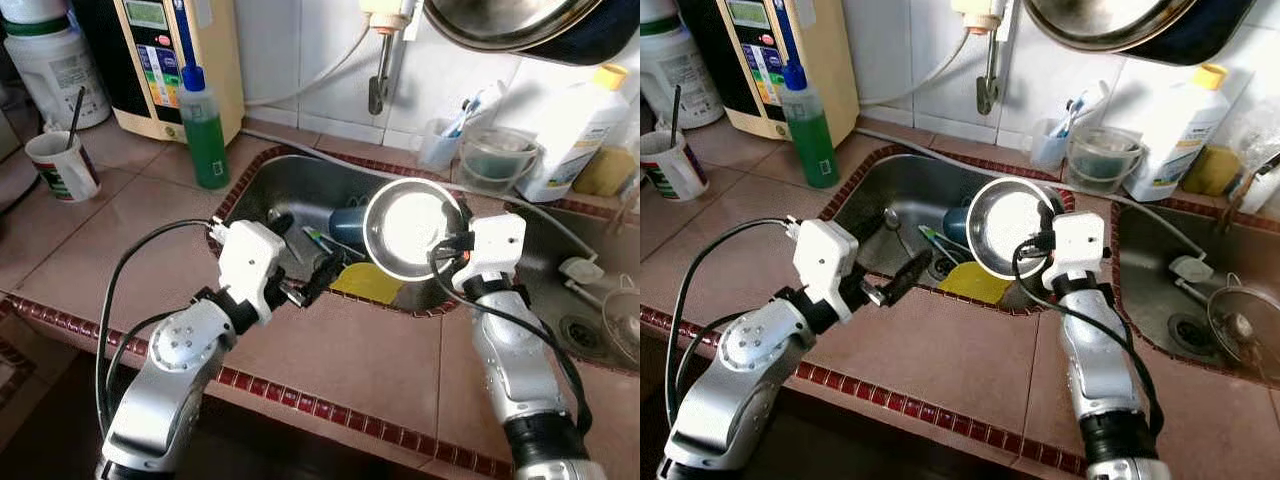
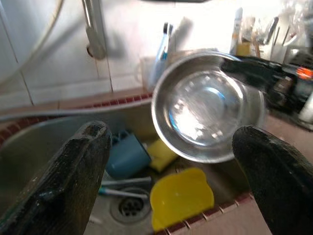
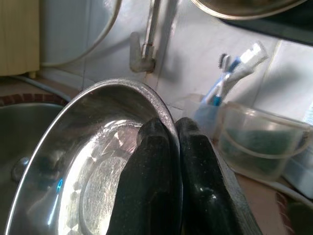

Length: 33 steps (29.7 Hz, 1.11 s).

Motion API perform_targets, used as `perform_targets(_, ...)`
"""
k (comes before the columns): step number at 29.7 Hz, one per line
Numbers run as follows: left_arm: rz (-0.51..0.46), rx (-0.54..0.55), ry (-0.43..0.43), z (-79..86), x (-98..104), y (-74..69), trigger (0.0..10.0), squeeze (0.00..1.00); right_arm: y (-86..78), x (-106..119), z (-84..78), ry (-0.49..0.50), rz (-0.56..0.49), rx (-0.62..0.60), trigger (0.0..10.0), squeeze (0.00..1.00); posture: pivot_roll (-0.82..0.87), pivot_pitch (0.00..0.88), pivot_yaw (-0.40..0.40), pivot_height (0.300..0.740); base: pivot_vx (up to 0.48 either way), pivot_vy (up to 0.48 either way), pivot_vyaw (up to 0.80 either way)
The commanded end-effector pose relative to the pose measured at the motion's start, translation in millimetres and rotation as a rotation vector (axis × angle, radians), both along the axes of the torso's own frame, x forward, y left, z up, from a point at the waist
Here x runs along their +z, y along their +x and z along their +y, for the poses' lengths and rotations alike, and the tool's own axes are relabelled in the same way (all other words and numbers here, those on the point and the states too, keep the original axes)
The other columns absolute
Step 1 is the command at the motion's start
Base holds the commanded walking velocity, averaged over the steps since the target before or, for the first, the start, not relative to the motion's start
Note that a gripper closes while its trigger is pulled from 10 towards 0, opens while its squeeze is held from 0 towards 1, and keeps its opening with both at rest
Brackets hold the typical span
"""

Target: Kitchen organization

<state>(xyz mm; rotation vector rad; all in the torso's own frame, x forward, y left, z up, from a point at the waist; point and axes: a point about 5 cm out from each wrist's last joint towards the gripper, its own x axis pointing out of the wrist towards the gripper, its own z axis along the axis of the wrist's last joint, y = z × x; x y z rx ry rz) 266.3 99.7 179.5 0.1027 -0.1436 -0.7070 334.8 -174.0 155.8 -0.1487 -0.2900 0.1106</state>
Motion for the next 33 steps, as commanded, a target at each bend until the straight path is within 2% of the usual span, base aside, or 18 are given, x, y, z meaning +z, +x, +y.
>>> perform_targets(1, -0.004, -0.040, 0.013, -4.7, 3, -7.5, 10.0, 0.00, 5.0, 4, -6.4, 0.002, -0.011, 0.005, 10.0, 0.00, -0.12, 0.154, -0.032, 0.732, 0.000, 0.000, 0.00)
perform_targets(5, -0.005, -0.060, 0.028, -7.2, 5, -14.8, 10.0, 0.00, 11.2, 7, -7.6, 0.002, -0.009, 0.016, 10.0, 0.00, -0.11, 0.171, -0.033, 0.732, 0.000, 0.000, 0.00)
perform_targets(15, 0.007, -0.093, 0.032, -15.4, 9, -32.3, 10.0, 0.00, 28.9, 18, 5.3, 0.013, -0.009, 0.096, 10.0, 0.00, -0.08, 0.232, -0.042, 0.732, 0.000, 0.000, 0.00)
perform_targets(25, 0.047, -0.078, 0.040, -18.4, 7, -37.8, 10.0, 0.00, 39.3, 32, 39.0, 0.053, -0.035, 0.215, 10.0, 0.00, -0.08, 0.284, -0.054, 0.732, 0.000, 0.000, 0.00)
perform_targets(33, 0.064, -0.056, 0.039, -18.5, 7, -37.6, 10.0, 0.00, 39.3, 33, 56.1, 0.088, -0.029, 0.278, 10.0, 0.00, -0.08, 0.304, -0.061, 0.732, 0.000, 0.000, 0.00)
